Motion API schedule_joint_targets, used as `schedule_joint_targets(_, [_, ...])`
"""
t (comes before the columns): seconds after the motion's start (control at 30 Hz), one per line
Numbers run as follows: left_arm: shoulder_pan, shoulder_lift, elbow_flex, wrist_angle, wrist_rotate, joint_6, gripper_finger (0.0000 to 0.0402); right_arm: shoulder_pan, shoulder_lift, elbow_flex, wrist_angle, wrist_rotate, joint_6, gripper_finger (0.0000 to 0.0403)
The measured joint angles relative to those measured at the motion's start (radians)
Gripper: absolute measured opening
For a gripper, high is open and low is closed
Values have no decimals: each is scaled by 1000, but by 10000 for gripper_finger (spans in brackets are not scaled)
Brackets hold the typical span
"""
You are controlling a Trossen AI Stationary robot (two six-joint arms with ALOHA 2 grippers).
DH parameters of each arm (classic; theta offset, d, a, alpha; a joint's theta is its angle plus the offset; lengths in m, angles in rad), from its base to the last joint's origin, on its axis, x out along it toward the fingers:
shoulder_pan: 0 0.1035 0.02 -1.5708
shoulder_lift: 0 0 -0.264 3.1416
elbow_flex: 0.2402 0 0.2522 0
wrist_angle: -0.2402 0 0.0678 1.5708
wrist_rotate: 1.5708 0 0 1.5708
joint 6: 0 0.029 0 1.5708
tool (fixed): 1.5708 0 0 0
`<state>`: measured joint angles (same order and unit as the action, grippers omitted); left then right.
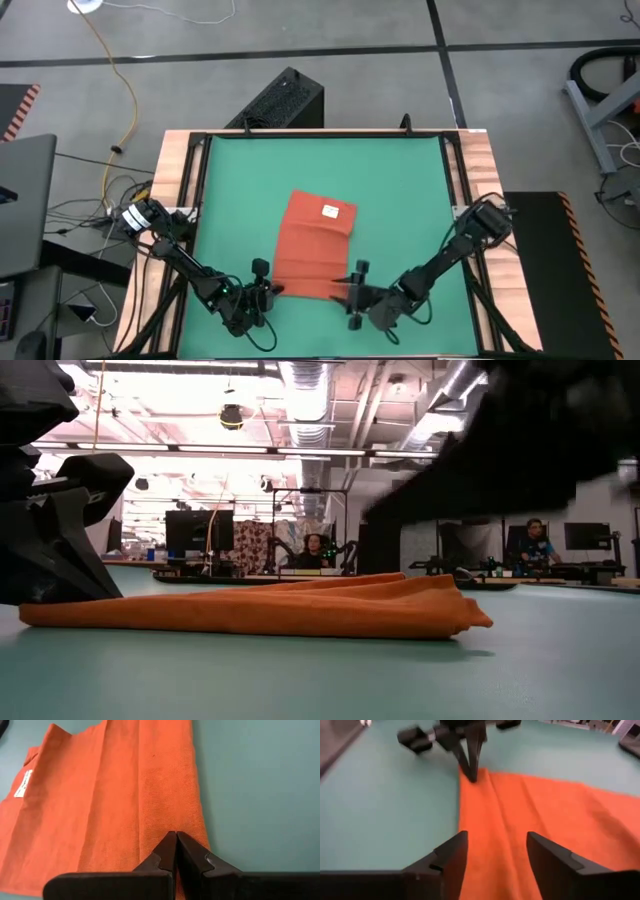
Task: Roll towel
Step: Roll the orange towel
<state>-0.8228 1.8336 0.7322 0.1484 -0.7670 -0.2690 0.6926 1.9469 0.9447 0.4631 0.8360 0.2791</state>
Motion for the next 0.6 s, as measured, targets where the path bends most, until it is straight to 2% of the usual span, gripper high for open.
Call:
schedule_joint_targets(0.17, [-1,0,0,-1,13,-25,0,7,62,3,76,2,15,258])
schedule_joint_targets(0.4, [0,0,0,-1,16,-36,0,14,69,4,68,11,11,260])
schedule_joint_targets(0.6, [1,0,0,-1,20,-39,0,-5,71,4,5,-28,50,260])
